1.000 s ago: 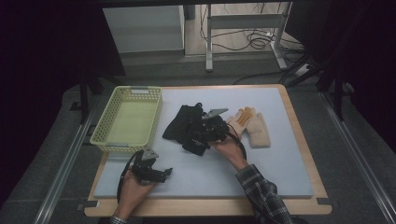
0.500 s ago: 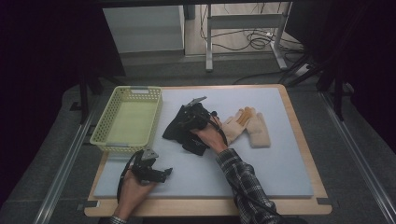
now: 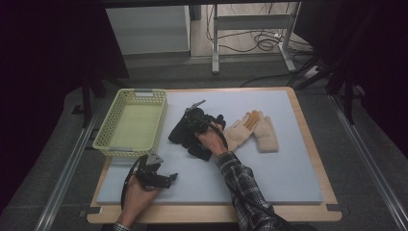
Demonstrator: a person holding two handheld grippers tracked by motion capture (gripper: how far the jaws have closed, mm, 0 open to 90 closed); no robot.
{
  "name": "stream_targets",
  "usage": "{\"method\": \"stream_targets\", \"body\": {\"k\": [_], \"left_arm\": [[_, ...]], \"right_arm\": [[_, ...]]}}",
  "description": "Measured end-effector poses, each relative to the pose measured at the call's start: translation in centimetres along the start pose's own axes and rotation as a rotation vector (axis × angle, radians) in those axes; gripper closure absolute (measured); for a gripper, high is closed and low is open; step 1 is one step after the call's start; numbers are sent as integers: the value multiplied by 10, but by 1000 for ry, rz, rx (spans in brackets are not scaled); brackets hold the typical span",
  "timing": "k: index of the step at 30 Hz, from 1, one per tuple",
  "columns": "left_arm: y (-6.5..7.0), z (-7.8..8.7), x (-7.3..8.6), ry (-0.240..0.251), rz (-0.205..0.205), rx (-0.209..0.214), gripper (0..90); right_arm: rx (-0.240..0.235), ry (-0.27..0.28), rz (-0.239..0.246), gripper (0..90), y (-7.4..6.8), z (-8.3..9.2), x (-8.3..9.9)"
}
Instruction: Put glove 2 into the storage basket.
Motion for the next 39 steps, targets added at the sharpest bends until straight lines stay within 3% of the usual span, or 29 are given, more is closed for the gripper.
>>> {"method": "stream_targets", "body": {"k": [3,10,19,30,39], "left_arm": [[0,0,0,-2,0,1,56],[0,0,0,-2,1,1,56],[0,0,0,-3,3,3,56],[0,0,0,-2,5,10,49],[0,0,0,1,7,6,49]], "right_arm": [[-1,19,-4,830,-1,3,-2],[-69,79,19,830,-17,25,-16],[-147,89,73,829,-35,75,-15],[-163,60,102,829,-31,141,34],[-196,49,138,828,-28,163,85]]}}
Point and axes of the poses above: each handheld gripper's, and its own axes: z roughly backward along the jaws, x roughly out of its underside, y roughly to its right, the point moved 4 cm from there along -z, roughly forward along the jaws, and after that the axes turned 11 degrees about -z, right-handed, at the moved point
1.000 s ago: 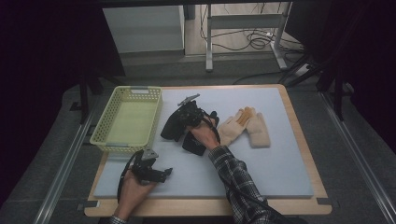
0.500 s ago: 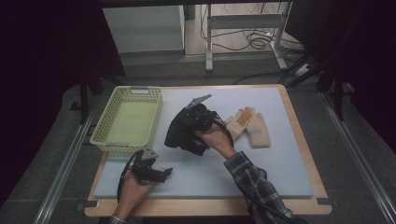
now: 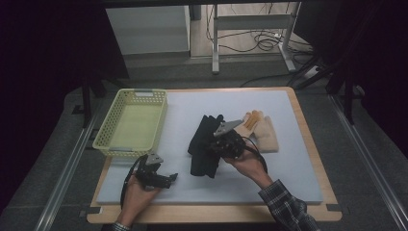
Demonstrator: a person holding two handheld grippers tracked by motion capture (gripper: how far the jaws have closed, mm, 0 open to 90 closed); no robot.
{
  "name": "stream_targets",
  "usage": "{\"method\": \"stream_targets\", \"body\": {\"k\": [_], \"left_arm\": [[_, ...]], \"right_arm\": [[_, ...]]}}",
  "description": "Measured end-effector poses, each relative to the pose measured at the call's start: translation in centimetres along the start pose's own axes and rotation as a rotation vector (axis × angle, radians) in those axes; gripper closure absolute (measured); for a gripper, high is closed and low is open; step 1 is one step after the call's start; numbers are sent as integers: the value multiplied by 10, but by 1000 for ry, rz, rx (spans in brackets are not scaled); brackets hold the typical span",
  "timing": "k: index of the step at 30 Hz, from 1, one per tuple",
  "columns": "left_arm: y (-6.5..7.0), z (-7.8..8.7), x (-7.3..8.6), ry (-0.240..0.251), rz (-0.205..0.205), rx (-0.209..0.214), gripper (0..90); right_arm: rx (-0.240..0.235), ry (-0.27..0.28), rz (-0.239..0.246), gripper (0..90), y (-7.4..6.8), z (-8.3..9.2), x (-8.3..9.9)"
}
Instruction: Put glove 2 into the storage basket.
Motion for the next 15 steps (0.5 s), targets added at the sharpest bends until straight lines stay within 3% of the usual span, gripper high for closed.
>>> {"method": "stream_targets", "body": {"k": [6,9,11,13,15], "left_arm": [[0,0,0,1,2,-1,49],[0,0,0,0,2,0,49],[0,0,0,0,2,0,49],[0,0,0,0,2,0,49],[0,0,0,-3,-1,1,49]], "right_arm": [[-52,-20,-10,828,-15,6,35],[-54,-45,32,828,-20,7,51],[-65,-61,23,819,-21,5,60],[-58,-113,-9,722,-18,-1,72],[-61,-92,-33,575,-15,0,76]]}}
Point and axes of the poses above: each handheld gripper's, and its own axes: z roughly backward along the jaws, x roughly out of its underside, y roughly to its right, the point moved 4 cm from there along -z, roughly forward along the jaws, and after that the axes turned 11 degrees about -z, right-handed, at the moved point
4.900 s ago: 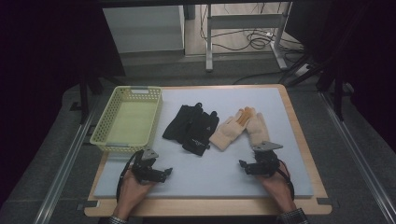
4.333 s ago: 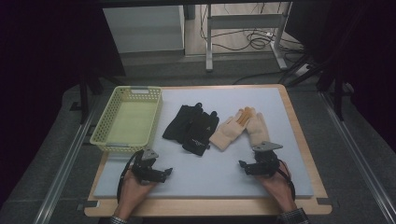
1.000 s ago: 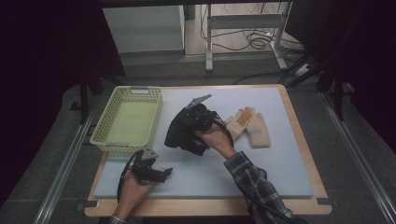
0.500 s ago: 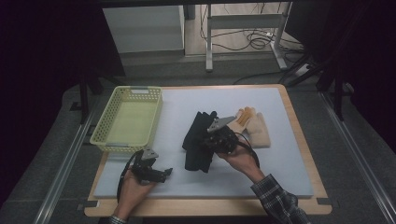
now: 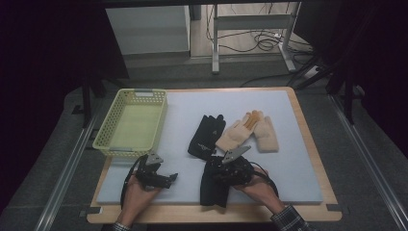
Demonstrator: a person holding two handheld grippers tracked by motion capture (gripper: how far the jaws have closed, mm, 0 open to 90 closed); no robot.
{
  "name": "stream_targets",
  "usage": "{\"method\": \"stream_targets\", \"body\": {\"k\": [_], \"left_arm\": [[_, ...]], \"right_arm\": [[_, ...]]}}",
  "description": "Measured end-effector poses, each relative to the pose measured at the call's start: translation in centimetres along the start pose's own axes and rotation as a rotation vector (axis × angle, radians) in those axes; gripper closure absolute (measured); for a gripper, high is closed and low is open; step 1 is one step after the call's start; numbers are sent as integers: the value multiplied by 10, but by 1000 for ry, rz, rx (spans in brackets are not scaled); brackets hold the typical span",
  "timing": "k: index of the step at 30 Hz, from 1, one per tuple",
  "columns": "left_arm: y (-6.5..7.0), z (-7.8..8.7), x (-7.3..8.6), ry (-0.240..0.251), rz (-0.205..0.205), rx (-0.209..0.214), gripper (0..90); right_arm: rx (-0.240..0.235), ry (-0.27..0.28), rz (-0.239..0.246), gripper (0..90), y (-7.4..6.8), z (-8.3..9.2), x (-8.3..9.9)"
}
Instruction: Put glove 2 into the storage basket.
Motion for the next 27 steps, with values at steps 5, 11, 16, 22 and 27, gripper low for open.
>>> {"method": "stream_targets", "body": {"k": [5,11,16,22,27], "left_arm": [[0,0,0,-1,-1,0,49],[0,0,0,-1,0,-1,49],[0,0,0,0,-1,-1,49],[0,0,0,0,-1,-1,49],[0,0,0,0,-1,-1,49]], "right_arm": [[24,91,-77,516,16,24,-4],[134,139,-162,791,54,28,-10],[136,158,-169,816,68,5,-30],[178,68,-154,827,75,-29,-43],[241,81,-148,832,90,-21,-43]]}}
Point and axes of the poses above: each handheld gripper's, and its own axes: z roughly backward along the jaws, x roughly out of its underside, y roughly to its right, the point moved 4 cm from there along -z, roughly forward along the jaws, and after that the axes turned 11 degrees about -z, right-handed, at the moved point
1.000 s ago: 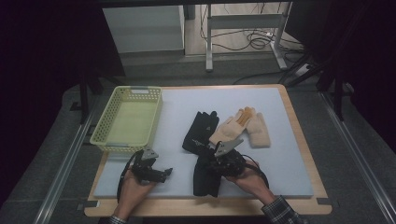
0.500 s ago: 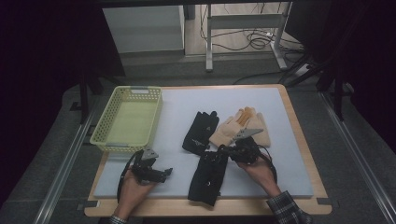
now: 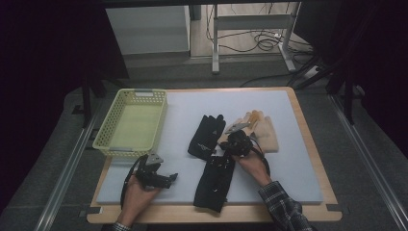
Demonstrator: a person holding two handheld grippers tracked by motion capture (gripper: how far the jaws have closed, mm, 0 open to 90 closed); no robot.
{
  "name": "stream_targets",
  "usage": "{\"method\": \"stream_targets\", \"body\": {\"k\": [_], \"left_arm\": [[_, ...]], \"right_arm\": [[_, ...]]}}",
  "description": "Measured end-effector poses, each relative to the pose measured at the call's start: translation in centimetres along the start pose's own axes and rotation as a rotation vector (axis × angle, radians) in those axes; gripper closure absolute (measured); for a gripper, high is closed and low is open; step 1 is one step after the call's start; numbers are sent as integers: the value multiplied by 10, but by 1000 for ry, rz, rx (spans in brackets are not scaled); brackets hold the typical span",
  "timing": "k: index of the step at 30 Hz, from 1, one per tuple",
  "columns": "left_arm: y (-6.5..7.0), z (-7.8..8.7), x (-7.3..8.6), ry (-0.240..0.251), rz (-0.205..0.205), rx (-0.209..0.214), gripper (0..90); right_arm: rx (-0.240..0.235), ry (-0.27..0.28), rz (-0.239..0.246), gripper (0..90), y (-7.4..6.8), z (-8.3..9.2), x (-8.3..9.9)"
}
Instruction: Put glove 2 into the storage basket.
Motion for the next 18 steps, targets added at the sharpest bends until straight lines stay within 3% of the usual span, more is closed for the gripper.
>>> {"method": "stream_targets", "body": {"k": [5,10,14,18], "left_arm": [[0,0,0,0,1,0,49],[0,0,0,1,1,0,49],[0,0,0,0,0,0,50],[0,0,0,0,0,0,49]], "right_arm": [[21,31,-68,822,20,12,-3],[-11,75,-57,664,11,10,-17],[6,63,-21,479,-1,-9,-32],[44,32,-44,301,0,-35,-44]]}}
Point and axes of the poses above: each handheld gripper's, and its own axes: z roughly backward along the jaws, x roughly out of its underside, y roughly to its right, the point moved 4 cm from there along -z, roughly forward along the jaws, and after that the axes turned 11 degrees about -z, right-handed, at the moved point
